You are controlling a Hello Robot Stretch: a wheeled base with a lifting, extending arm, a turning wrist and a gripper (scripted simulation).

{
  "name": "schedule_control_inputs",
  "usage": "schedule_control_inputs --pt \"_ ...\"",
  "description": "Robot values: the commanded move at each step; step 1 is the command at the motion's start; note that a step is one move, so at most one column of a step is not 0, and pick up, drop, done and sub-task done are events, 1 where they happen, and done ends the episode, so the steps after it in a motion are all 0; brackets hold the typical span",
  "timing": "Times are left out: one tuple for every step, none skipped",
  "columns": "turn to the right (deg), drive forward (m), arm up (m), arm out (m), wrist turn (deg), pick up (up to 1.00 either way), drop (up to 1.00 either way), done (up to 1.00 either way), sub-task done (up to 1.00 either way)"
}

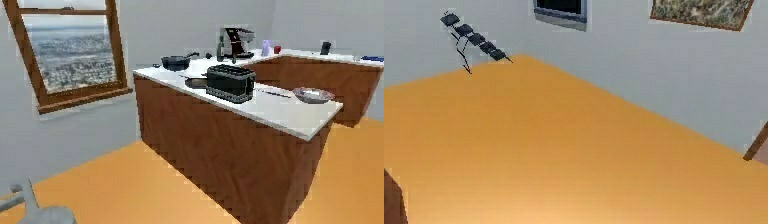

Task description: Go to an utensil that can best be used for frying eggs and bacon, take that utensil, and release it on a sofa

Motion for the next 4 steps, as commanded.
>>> schedule_control_inputs --pt "0.0 0.45 0.00 0.00 0.0 0.00 0.00 0.00 0.00" --pt "-45.0 0.00 0.00 0.00 0.0 0.00 0.00 0.00 0.00" --pt "-39.0 0.00 0.00 0.00 0.0 0.00 0.00 0.00 0.00" --pt "45.0 0.00 0.00 0.00 0.0 0.00 0.00 0.00 0.00"
